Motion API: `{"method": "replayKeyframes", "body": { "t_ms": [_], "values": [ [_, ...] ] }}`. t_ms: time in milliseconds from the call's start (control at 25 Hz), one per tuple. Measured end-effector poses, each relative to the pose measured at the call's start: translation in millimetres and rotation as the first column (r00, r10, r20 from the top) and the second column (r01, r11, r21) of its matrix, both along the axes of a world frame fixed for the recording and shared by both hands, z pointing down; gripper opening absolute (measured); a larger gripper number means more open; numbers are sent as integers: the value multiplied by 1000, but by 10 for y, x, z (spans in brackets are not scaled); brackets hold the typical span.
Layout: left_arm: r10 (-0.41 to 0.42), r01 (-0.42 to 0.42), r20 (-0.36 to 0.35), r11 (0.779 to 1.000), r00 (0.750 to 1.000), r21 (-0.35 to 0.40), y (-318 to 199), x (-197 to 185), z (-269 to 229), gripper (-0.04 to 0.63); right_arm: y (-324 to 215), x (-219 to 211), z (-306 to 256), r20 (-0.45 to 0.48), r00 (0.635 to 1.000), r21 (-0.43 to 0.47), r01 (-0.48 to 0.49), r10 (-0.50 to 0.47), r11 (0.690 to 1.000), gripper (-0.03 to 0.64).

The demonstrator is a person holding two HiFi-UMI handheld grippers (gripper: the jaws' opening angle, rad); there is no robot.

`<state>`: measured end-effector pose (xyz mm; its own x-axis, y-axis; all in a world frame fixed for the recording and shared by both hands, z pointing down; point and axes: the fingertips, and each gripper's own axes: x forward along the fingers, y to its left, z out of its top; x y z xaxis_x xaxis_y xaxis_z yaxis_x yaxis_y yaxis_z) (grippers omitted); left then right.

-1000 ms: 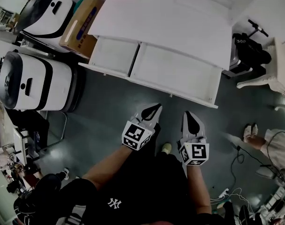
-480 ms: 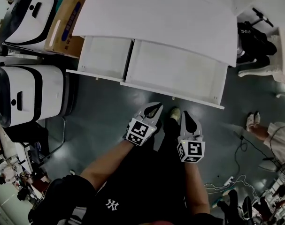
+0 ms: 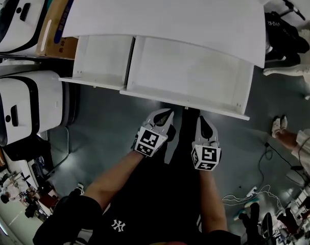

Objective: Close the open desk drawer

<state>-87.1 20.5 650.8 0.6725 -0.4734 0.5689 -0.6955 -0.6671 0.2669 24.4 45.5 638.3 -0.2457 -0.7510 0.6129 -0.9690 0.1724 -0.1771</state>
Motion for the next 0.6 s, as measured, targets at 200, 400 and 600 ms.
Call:
{"method": "replayKeyframes", "body": {
  "t_ms": [200,400,600],
  "values": [
    [-33,33,6,999,999,-12,-82,14,192,2,-33,81,294,-4,1000,-36,-4,4,999,23],
    [-55,55,4,998,998,-28,-147,8,298,2,-19,153,483,-5,1000,-69,-26,25,997,23],
    [-51,51,6,998,999,-47,-143,53,368,2,-81,257,581,-13,999,-91,-43,42,995,23]
  ]
}}
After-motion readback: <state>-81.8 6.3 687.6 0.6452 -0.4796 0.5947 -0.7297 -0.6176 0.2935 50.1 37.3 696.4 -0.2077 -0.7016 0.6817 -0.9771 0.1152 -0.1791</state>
